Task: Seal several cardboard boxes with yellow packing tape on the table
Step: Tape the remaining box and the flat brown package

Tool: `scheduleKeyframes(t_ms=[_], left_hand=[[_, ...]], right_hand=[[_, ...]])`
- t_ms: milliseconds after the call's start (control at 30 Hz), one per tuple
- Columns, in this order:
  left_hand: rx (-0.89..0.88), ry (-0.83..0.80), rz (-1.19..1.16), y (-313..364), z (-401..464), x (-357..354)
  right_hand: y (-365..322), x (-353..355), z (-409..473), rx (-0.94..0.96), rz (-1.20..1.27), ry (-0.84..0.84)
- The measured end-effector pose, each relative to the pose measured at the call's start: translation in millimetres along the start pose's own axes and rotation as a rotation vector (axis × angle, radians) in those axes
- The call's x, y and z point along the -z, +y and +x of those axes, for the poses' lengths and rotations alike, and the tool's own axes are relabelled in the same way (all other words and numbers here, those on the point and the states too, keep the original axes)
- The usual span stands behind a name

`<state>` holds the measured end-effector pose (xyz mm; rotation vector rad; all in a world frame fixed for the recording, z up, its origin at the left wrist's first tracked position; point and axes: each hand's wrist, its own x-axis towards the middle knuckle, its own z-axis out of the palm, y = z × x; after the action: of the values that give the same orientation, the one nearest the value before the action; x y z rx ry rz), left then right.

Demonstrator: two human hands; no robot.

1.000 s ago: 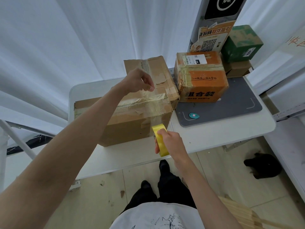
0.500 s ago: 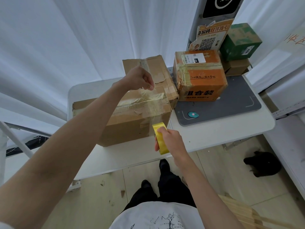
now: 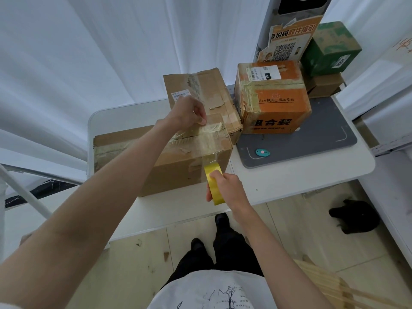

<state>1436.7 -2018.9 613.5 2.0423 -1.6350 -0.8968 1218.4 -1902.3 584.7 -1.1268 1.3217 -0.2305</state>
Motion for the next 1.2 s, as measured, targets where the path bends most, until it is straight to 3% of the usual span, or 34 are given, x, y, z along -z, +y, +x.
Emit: scheduleKeyframes(t_ms=[233, 367, 433, 533, 633, 967, 1067, 1200], left_hand=[[0.145, 0.129, 0.123, -14, 4, -2], [0.277, -0.158, -0.126, -27, 4, 4], [0.148, -0.116, 0.017, -28, 0, -2], [-0.119, 0.1, 0.204, -32, -13, -18], [-0.265, -0.046, 0.346, -34, -36, -30], [-0.266, -0.16, 0.756, -19, -47, -42], [-0.205, -0.138, 0.8, -12, -44, -41], [-0.142, -0.247, 0.865, -1, -39, -30]], right_hand=[[3, 1, 11, -0.037, 0.026, -0.084], [5, 1, 11, -0.036, 0.057, -0.103], [2, 1, 13, -0.028, 0.065, -0.102], [4, 3, 16, -0.052, 0.073, -0.129], [11, 5, 15, -0.079, 0.082, -0.166], [18, 11, 16, -0.052, 0.066, -0.188], [18, 7, 16, -0.003, 0.088, -0.151], [18, 3, 18, 0.015, 0.066, -0.118]])
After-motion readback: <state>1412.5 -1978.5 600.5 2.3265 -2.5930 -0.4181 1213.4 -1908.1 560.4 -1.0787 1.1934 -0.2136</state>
